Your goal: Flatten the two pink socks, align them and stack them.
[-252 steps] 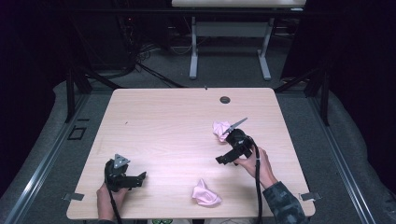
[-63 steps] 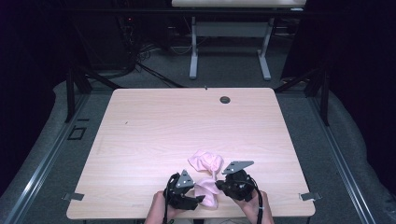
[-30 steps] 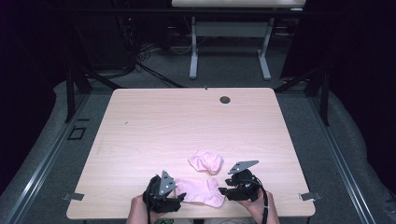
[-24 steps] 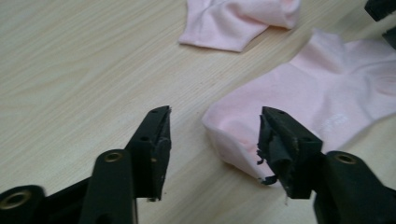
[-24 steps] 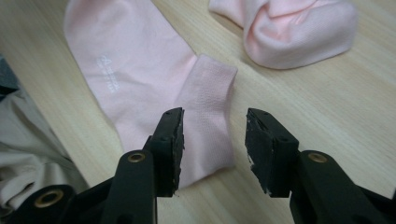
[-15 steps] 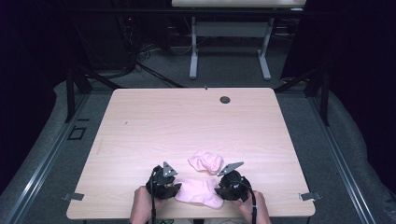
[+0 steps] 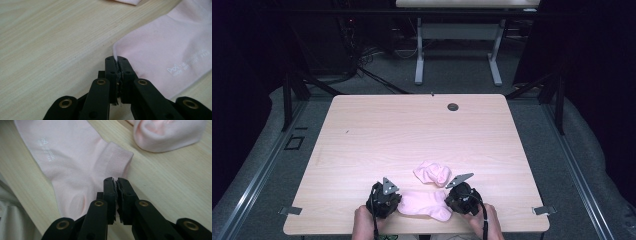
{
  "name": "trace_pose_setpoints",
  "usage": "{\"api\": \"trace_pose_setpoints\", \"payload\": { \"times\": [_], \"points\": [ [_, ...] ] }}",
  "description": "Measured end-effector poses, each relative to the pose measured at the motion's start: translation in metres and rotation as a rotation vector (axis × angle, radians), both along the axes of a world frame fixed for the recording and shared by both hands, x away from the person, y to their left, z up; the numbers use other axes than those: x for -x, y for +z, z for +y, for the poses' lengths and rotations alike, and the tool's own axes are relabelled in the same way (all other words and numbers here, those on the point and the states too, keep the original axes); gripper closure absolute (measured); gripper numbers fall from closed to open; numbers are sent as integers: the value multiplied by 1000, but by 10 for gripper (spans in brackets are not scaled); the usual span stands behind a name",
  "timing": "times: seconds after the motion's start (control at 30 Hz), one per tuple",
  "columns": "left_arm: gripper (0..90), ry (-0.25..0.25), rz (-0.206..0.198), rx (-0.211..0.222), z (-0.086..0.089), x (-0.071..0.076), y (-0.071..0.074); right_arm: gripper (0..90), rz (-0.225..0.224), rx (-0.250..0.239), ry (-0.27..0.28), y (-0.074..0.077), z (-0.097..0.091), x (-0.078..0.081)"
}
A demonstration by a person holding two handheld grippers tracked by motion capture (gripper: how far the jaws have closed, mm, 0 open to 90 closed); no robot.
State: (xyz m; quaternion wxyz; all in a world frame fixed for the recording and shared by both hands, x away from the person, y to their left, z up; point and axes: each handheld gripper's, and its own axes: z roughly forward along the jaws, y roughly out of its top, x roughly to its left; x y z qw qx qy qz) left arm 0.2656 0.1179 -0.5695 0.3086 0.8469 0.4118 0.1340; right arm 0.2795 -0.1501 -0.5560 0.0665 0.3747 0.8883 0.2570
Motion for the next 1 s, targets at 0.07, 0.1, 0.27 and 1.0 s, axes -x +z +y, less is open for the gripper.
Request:
{"api": "trace_pose_setpoints", "payload": {
  "times": [0.07,0.1,0.27,1.0],
  "points": [
    [874,3,-2,5,0,3,0,856,-5,-1,1,1,-4,-2],
    [874,16,-2,22,-1,8,-1,857,-6,3,-3,2,-6,-3],
    [873,17,-21,34,-5,21,-3,860,-2,14,-1,5,-12,-5],
    [0,168,-70,32,36,-14,-3,91,-31,-56,33,36,-6,-27]
  ]
}}
